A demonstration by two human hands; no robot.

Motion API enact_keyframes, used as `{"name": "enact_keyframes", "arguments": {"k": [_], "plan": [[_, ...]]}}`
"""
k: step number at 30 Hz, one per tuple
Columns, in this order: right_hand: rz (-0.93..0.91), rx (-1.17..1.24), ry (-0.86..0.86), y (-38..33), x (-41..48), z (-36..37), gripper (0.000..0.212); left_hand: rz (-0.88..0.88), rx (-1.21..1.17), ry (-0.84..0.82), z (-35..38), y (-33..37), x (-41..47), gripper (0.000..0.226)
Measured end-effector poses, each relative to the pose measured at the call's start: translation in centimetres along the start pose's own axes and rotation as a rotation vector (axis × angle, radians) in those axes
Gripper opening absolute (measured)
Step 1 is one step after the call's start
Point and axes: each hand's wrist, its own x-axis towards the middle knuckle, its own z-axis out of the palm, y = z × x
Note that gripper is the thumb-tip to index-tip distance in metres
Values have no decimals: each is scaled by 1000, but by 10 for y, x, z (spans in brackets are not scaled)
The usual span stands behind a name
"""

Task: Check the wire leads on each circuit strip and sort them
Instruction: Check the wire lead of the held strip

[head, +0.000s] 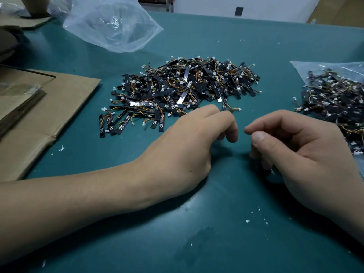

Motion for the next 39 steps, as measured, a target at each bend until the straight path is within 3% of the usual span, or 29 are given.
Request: {"name": "enact_keyframes", "arguments": {"k": [13,17,21,26,32,37,39], "plan": [[53,-232,-4,3,4,-1,48,39,-170,155,-10,12,-3,69],[35,-468,-104,2,5,1,50,-60,-20,121,-8,10,-2,63],[22,-689,-128,-1,3,6,38,-118,61,100,-10,11,-2,40],[43,-623,-108,-2,2,4,17,-140,150,-11,-9,10,-1,25],[67,-584,-121,-5,4,3,36,-99,1,-28,-7,8,1,33],[59,-525,-117,-6,4,3,5,-21,-91,-76,-5,5,3,33],[55,-509,-128,-6,5,3,3,15,-125,-42,-5,3,2,36]]}}
